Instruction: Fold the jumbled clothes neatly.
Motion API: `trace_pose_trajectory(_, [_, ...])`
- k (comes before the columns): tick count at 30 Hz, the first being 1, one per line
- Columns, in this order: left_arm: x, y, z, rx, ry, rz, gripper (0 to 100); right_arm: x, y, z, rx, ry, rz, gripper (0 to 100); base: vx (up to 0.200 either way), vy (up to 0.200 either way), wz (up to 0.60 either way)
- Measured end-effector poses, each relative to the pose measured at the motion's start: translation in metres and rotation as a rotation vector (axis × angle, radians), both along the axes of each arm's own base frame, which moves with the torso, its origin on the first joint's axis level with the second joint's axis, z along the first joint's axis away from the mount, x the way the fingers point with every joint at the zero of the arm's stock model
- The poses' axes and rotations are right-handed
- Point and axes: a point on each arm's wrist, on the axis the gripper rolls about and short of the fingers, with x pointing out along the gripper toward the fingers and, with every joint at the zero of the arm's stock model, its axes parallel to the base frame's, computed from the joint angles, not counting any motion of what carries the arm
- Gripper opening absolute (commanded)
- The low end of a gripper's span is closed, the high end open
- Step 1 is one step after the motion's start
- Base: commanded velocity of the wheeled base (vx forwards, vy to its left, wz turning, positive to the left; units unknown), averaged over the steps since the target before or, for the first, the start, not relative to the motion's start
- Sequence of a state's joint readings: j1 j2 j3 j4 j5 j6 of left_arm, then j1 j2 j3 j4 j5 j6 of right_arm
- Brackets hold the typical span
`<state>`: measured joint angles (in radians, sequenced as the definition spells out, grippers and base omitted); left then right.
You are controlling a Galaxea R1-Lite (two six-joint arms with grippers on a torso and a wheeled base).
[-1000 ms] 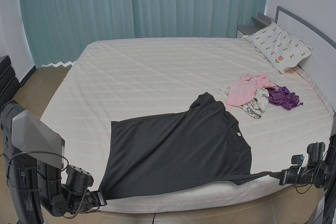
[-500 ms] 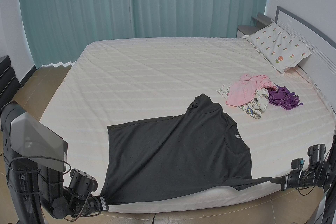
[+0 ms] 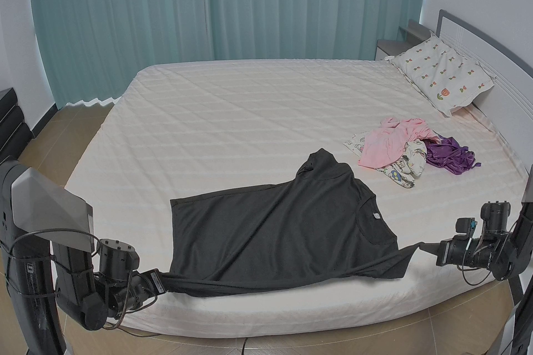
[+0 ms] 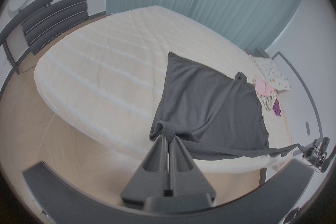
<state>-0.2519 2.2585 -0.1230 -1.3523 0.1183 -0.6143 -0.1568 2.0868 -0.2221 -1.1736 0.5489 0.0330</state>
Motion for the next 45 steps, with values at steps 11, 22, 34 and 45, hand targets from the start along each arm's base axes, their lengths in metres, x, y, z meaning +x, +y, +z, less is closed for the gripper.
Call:
trace_pose_trajectory(11, [0.050,0.004,-0.002,-0.001,-0.130,0.088,0,0.057,0.011,0.004,-0.001,-0.042,-0.010,0,0.000,0.000,0.00])
trace_pose_trajectory(22, [0.090,-0.002,-0.020,0.026,-0.098,0.112,0,0.097,0.019,0.002,0.002,-0.044,-0.038,0,0.000,0.000,0.00])
trace_pose_trajectory(34, [0.118,-0.002,-0.036,0.016,-0.062,0.146,0,0.139,0.040,-0.014,-0.020,-0.090,-0.065,0,0.000,0.000,0.00])
trace_pose_trajectory(45, [0.130,-0.002,-0.038,0.011,-0.056,0.157,0,0.175,0.060,-0.021,-0.057,-0.165,-0.103,0,0.000,0.000,0.00])
